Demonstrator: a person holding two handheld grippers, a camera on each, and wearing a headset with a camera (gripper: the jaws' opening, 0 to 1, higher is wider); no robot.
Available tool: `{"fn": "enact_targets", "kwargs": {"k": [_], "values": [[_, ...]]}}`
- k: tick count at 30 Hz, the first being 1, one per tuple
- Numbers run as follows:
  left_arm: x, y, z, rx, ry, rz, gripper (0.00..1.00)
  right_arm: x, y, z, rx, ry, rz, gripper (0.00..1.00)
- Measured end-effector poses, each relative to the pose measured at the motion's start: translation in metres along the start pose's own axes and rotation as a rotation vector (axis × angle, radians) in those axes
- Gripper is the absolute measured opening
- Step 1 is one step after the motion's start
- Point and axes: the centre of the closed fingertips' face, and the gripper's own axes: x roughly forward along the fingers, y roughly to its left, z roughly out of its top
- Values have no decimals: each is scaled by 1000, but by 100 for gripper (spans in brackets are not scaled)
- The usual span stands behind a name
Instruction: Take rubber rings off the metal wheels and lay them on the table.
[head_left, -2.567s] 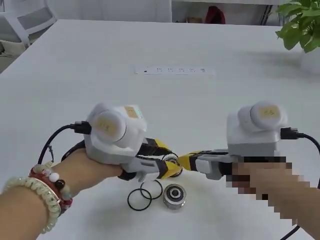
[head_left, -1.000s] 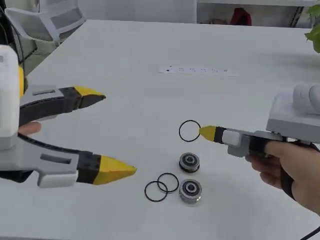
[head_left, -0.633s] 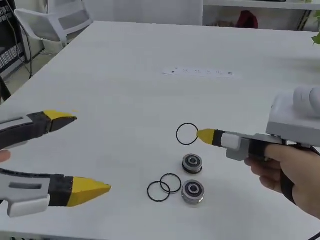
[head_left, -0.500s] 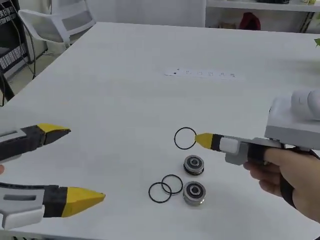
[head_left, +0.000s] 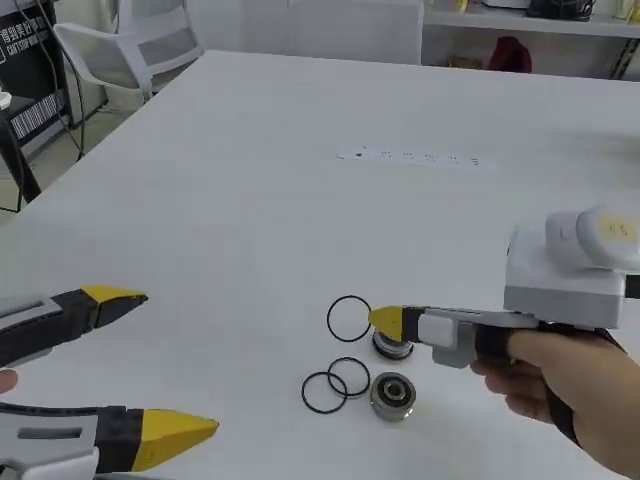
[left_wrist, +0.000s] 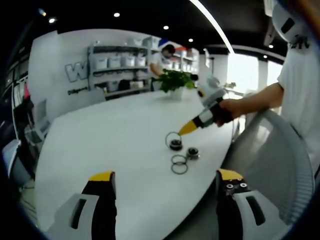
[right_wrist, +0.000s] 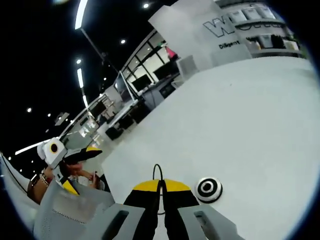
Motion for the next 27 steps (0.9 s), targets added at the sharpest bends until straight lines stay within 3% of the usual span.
{"fn": "enact_targets", "kwargs": {"k": [13,27], "values": [[1,-1,-6,-13,17,-7,82,14,5,-36,-44,139,9,0],[1,0,-5,-25,5,-2,82,17,-6,-52,-108,213,-38,0]]}}
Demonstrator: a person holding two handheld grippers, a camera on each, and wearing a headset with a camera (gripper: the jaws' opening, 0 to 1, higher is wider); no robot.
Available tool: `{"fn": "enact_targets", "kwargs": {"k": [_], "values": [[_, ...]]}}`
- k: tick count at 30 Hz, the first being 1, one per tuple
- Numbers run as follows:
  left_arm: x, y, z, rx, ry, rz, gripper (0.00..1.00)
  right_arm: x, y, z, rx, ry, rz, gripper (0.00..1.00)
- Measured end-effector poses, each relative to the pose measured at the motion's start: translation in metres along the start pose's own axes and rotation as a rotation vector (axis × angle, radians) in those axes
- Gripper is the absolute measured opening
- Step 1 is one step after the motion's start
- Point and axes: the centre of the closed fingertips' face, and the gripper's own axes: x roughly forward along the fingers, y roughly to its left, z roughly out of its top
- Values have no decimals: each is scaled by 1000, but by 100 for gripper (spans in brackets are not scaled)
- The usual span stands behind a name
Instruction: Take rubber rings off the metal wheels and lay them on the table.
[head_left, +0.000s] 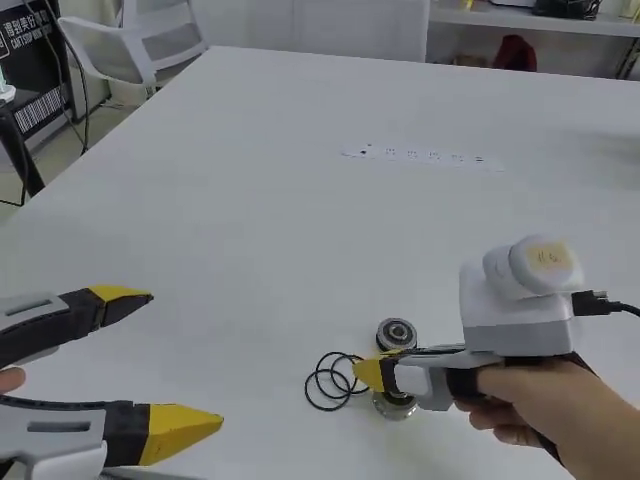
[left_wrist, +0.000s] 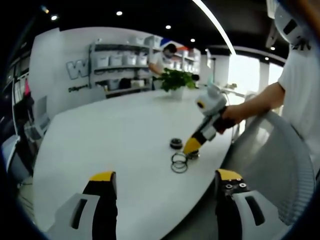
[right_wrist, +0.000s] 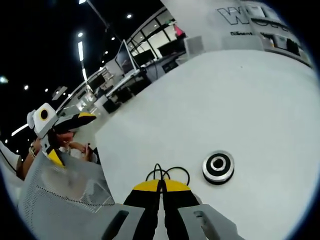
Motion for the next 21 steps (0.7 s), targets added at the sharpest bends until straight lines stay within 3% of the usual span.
{"fn": "enact_targets", "kwargs": {"k": [21], "values": [[2,2,0,-8,-6,7,81,3,-12,0,-82,-6,-60,3]]}}
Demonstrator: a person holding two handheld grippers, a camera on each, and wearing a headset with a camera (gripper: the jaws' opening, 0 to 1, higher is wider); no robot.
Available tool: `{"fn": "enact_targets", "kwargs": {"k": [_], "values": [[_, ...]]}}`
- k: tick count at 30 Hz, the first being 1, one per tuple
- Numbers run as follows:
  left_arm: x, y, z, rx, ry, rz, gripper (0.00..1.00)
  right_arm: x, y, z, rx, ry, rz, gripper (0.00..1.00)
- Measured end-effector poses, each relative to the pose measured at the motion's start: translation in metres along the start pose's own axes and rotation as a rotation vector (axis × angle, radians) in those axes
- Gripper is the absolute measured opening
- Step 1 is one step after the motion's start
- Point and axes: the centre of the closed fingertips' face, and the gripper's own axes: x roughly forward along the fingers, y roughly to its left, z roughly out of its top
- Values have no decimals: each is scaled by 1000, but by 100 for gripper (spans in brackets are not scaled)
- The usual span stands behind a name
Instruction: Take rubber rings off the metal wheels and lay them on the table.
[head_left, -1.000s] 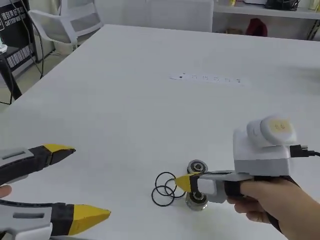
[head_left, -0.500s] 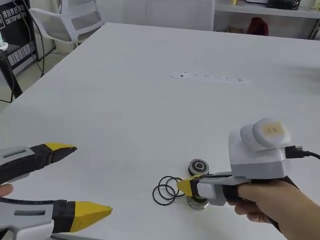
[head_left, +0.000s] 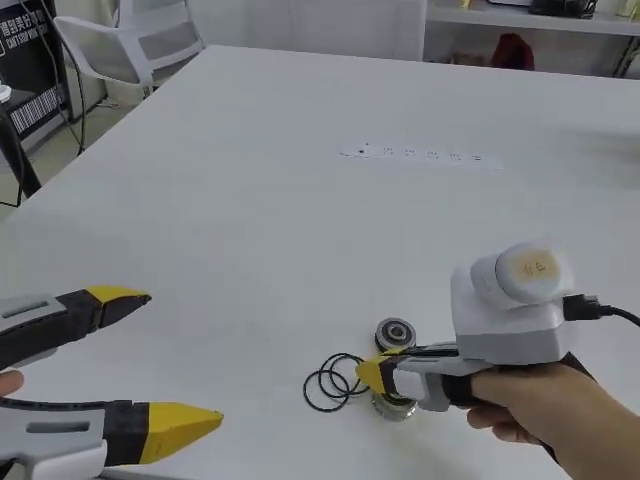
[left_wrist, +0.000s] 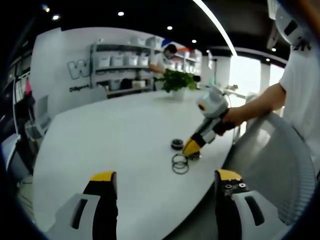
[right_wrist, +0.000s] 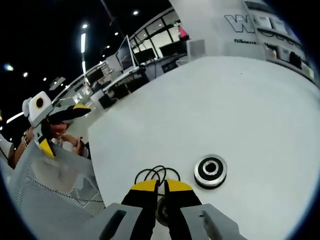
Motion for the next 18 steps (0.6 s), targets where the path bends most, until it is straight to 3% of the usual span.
{"fn": "enact_targets", "kwargs": {"k": [8,18], "values": [[1,0,-1,2,5,-4,81,-1,-2,0,-7,1,-4,4],[0,-1,0,20,12,-4,80,-9,-10,15,31,-60,-14,5]]}}
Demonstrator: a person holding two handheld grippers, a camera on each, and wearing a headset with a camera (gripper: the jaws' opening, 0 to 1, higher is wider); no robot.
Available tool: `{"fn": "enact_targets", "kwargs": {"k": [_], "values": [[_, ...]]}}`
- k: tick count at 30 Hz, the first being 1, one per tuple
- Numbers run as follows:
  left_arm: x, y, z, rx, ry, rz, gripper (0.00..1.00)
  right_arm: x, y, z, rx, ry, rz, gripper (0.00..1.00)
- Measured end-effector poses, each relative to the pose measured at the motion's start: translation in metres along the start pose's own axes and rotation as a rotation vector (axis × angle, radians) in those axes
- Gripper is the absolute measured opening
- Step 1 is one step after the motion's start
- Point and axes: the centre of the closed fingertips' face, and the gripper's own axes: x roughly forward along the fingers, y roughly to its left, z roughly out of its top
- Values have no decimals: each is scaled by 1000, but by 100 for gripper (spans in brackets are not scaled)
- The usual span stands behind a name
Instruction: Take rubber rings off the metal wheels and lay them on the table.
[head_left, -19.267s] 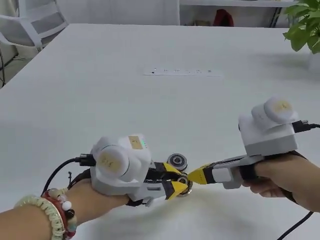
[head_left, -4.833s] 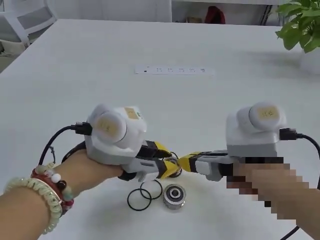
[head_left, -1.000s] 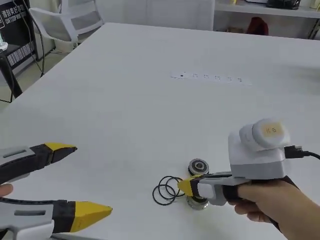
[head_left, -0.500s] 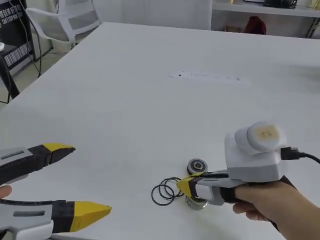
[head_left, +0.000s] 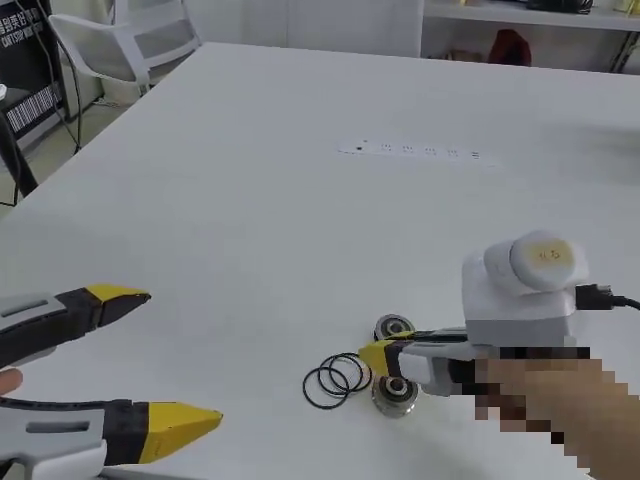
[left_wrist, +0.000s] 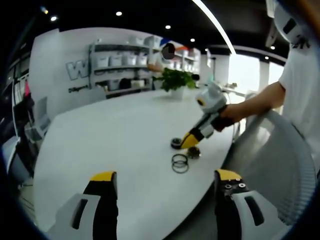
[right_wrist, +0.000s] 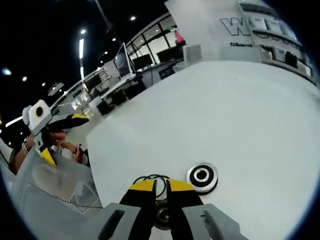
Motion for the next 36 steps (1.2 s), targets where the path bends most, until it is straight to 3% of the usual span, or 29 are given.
{"fn": "enact_targets", "kwargs": {"k": [6,12,21,28,32,36], "values": [[0,-3,0,45,24,-14,80,-7,-7,12,21,-52,-13,6],[0,-3,14,85,20,-19,80,-15,-19,23,45,-102,-43,7],[5,-8,47,199,6,-69,80,-28,-42,28,101,-145,-98,7],[16,-9,72,289,-3,-117,76,-33,-59,19,102,-124,-140,7],[28,-12,93,330,-41,-143,75,-35,-64,13,115,-110,-156,7],[41,-14,107,356,-60,-164,75,-36,-68,8,116,-93,-173,7]]}}
